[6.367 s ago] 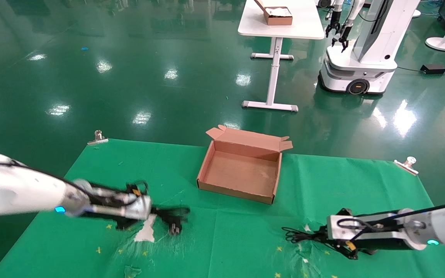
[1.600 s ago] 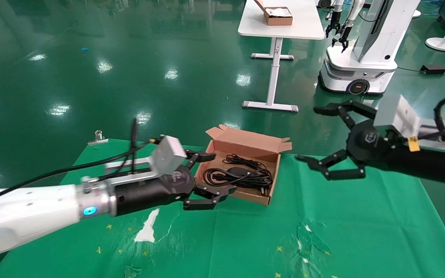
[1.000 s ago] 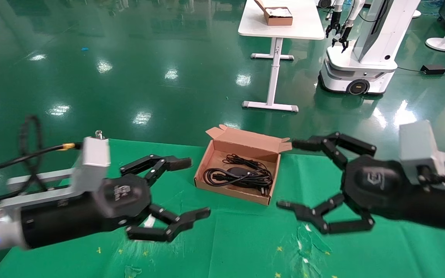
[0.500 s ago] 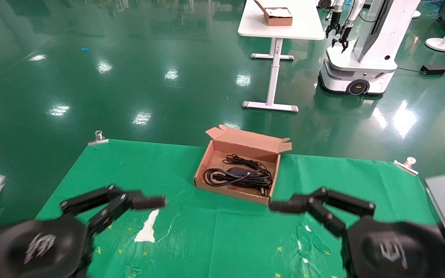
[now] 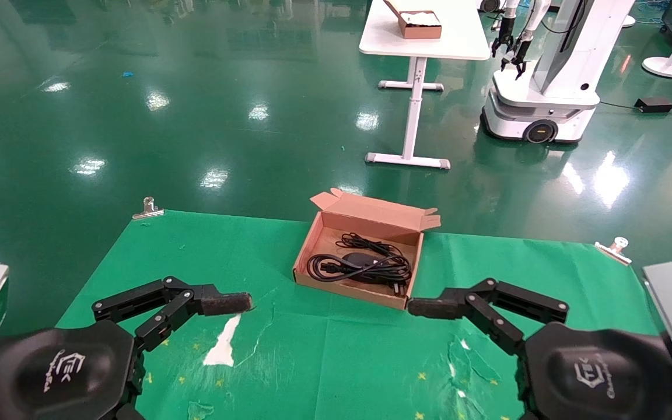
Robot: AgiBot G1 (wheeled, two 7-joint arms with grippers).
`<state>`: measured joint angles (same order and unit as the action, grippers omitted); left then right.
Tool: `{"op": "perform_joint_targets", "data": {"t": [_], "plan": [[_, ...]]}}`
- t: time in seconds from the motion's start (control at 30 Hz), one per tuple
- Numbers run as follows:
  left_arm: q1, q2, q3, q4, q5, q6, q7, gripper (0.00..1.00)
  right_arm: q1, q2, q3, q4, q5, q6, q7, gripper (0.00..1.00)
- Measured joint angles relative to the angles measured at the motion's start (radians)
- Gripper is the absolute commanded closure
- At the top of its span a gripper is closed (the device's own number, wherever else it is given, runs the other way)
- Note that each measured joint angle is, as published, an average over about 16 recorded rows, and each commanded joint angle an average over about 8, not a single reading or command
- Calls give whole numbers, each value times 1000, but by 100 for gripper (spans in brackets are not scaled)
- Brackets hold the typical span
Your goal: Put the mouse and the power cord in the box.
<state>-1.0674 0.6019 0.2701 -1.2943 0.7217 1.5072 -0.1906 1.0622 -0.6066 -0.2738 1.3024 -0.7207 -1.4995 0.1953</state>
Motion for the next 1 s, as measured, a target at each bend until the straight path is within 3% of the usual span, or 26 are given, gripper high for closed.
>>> {"op": "perform_joint_targets", "data": {"t": [1.0], "plan": [[-8,11,11,12,10,-14,4,0,11,-4,-5,-17,-9,3,-7,0]]}}
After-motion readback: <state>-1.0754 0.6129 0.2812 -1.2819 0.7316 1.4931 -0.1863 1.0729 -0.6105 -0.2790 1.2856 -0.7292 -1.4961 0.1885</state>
